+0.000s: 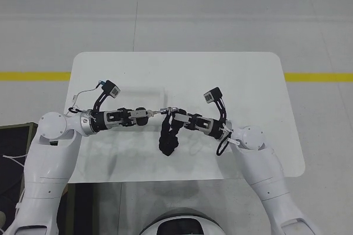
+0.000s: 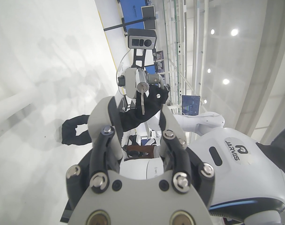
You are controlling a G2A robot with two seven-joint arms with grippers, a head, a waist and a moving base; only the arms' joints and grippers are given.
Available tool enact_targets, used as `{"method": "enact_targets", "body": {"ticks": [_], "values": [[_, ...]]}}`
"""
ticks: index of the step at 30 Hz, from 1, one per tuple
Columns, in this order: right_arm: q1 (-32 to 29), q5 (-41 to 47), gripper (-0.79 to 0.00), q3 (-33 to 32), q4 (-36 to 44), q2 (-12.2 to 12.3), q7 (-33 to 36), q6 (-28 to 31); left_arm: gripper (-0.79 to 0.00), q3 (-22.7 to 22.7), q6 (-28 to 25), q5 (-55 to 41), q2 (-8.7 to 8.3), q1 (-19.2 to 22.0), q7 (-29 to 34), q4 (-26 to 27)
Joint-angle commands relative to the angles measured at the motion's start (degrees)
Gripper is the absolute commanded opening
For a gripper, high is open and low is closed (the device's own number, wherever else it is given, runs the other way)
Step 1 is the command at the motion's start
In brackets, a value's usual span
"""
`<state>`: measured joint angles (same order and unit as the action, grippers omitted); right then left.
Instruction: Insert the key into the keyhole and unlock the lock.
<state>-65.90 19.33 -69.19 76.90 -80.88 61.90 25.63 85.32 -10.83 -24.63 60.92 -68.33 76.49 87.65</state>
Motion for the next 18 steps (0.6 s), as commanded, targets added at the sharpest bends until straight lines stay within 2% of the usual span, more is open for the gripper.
{"method": "enact_targets", "body": {"ticks": [1,18], "values": [[-0.01,0.02,-0.785,0.01,-0.04,0.02,-0.03,-0.08,-0.785,-0.19,-0.05,0.07,0.02,0.25,-0.16,-0.09],[-0.28,-1.45,-0.785,-0.09,1.39,0.32,0.38,-1.22,-0.785,-1.79,0.87,1.28,0.06,1.4,1.44,0.07]]}}
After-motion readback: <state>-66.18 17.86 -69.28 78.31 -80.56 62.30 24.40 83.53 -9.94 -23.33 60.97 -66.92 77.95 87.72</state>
